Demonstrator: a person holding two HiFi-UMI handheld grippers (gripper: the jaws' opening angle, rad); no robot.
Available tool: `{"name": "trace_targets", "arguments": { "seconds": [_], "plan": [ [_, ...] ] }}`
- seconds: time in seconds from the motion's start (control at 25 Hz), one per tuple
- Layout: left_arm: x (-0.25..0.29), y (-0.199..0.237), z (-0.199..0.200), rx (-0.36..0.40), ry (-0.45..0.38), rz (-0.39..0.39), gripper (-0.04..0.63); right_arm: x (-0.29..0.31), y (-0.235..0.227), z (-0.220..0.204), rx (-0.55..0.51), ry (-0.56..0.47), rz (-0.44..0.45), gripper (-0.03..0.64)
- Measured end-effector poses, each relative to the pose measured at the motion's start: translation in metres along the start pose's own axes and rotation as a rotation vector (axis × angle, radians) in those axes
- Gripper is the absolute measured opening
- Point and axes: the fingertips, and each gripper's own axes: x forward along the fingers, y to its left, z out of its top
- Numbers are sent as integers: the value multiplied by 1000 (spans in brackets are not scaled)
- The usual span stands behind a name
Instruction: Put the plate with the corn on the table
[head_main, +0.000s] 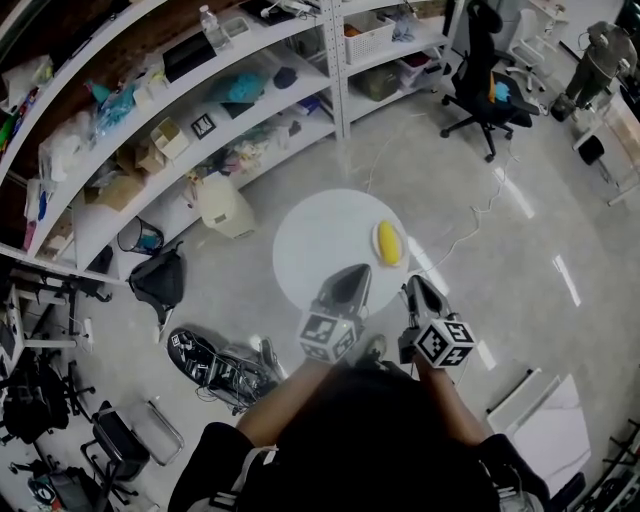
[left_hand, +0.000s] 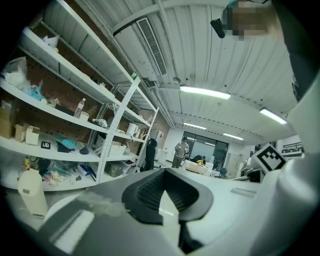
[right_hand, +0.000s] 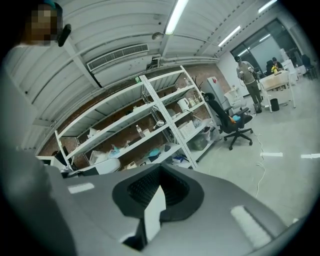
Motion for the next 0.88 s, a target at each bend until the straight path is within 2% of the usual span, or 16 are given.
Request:
{"name": "trace_targets", "arguments": {
  "seconds": [0.88],
  "plan": [
    [-26,-15,2,41,-3,-23,5,-31,21,-11,-62,-34,-24,8]
  ]
}}
